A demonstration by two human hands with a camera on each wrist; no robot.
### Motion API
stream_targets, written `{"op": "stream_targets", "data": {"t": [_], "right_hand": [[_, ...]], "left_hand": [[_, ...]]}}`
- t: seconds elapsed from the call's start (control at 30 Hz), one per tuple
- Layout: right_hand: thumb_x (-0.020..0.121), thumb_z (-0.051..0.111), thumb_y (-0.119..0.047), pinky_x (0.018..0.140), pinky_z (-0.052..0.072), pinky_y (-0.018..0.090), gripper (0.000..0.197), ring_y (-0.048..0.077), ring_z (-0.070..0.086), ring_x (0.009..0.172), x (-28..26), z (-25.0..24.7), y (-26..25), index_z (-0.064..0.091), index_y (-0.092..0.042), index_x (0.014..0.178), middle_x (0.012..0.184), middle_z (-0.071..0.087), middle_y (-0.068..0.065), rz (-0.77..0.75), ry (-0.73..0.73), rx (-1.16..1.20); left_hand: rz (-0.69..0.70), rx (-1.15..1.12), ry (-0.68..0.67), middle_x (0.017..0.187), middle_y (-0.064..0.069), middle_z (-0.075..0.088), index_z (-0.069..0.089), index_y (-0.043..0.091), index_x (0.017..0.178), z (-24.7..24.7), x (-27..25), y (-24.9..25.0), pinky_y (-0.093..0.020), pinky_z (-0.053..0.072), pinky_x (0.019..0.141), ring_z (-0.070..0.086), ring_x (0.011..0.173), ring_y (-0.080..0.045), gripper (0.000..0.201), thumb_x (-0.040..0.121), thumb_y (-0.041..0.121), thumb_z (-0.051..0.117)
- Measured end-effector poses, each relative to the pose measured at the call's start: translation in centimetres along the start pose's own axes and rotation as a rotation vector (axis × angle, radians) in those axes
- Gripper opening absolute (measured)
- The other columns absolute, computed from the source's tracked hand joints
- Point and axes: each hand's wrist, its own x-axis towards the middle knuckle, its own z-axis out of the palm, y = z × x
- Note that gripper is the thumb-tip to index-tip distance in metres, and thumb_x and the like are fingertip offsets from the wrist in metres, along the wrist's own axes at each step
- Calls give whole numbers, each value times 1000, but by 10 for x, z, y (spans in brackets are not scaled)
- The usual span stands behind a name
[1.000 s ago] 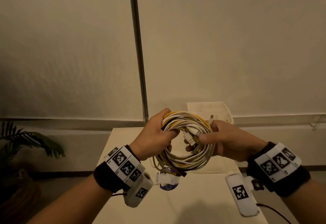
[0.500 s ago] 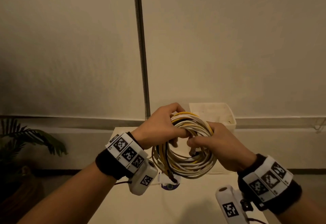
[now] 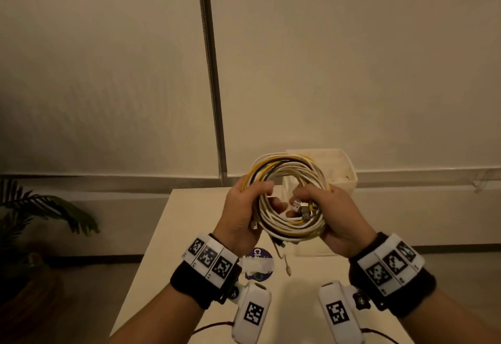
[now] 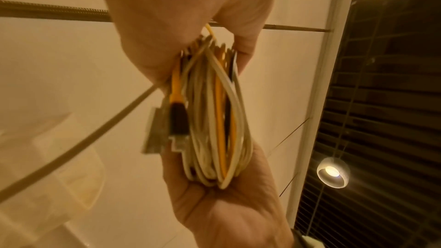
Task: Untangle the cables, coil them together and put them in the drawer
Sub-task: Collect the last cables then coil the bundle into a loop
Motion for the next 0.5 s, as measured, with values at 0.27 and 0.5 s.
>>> {"op": "stream_targets", "data": {"t": [0.27, 0.5], "right_hand": [[83, 70, -18, 69, 50, 38, 24, 30, 60, 75, -13, 0, 19, 65, -4, 101, 86, 58, 19, 40, 2, -44], [76, 68, -38, 86, 54, 54, 62, 37, 64, 99, -25, -11, 22, 53, -8, 128, 115, 63, 26, 40, -160, 242]], "left_hand": [[171, 58, -18, 59, -3, 38, 50, 13, 97, 6, -1, 1, -19, 29, 37, 28, 39, -11, 26, 82, -7, 56], [241, 156, -120, 58, -4, 38, 51, 12, 103, 10, 0, 21, -19, 31, 38, 29, 39, -11, 32, 76, -5, 54]]}}
